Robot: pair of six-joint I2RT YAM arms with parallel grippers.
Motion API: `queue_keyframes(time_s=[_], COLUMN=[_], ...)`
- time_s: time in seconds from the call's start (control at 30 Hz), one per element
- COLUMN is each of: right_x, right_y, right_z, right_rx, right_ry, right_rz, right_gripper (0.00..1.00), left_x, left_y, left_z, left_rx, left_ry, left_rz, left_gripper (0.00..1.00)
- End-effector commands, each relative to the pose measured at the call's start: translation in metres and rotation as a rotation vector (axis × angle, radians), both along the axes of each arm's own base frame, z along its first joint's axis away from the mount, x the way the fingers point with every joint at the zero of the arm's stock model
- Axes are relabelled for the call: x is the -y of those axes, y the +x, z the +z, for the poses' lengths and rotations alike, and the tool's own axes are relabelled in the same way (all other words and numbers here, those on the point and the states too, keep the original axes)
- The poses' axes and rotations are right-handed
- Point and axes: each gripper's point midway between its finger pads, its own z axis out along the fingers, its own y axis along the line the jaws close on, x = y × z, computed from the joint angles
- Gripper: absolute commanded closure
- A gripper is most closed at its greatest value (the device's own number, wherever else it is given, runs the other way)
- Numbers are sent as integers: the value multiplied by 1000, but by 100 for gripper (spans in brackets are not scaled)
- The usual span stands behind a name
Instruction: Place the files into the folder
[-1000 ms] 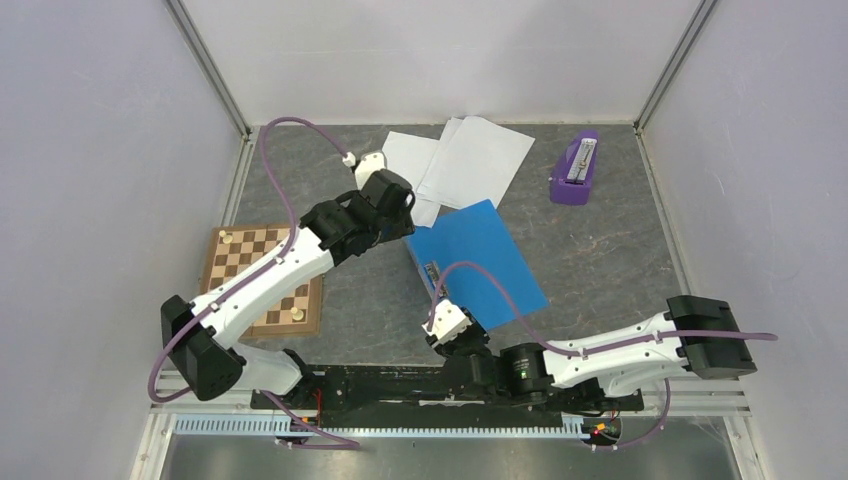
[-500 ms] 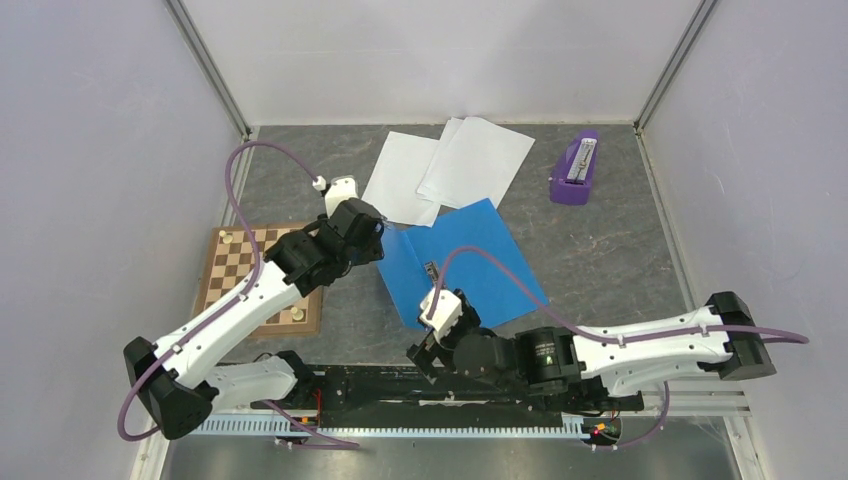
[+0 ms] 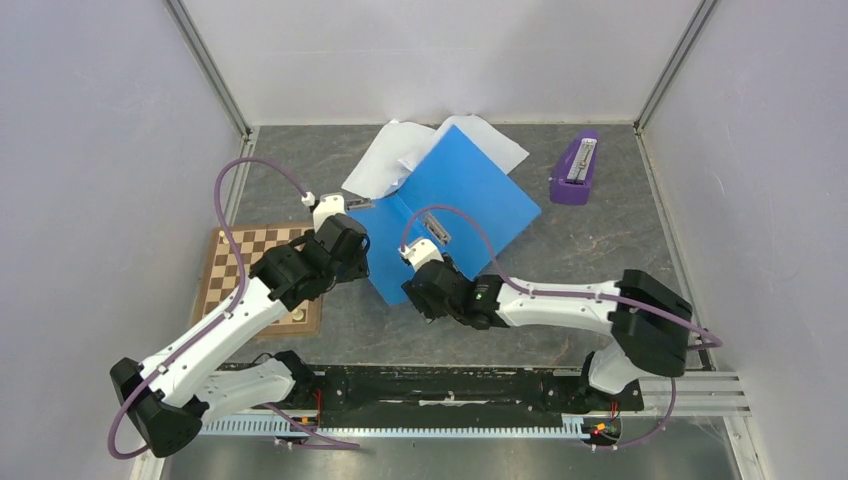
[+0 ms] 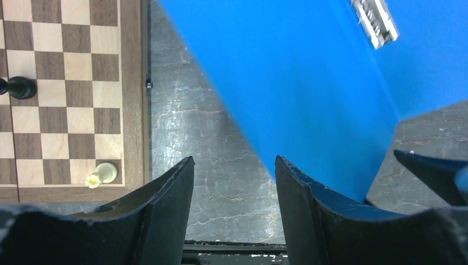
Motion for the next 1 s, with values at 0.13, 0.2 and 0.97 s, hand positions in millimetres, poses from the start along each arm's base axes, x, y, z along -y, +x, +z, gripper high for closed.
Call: queue_keyframes(time_s=[0.13,0.2,0.97], right_x=[-27,-28,15], right_y=[4,-9,94], right_z=[30,44,191], right_rx=[-13,-29,407], right_ry=[170,225,79], right_rz=[90,145,-114], right_gripper=[28,26,4], left_x=[-19,-18,101], left_y=[-8,-7,146], left_z=[-5,-5,-57], left_rx=[-18,-20,-63], left_ry=[62,58,-216], left_rz=[0,3,-34], left_gripper=[37,37,38])
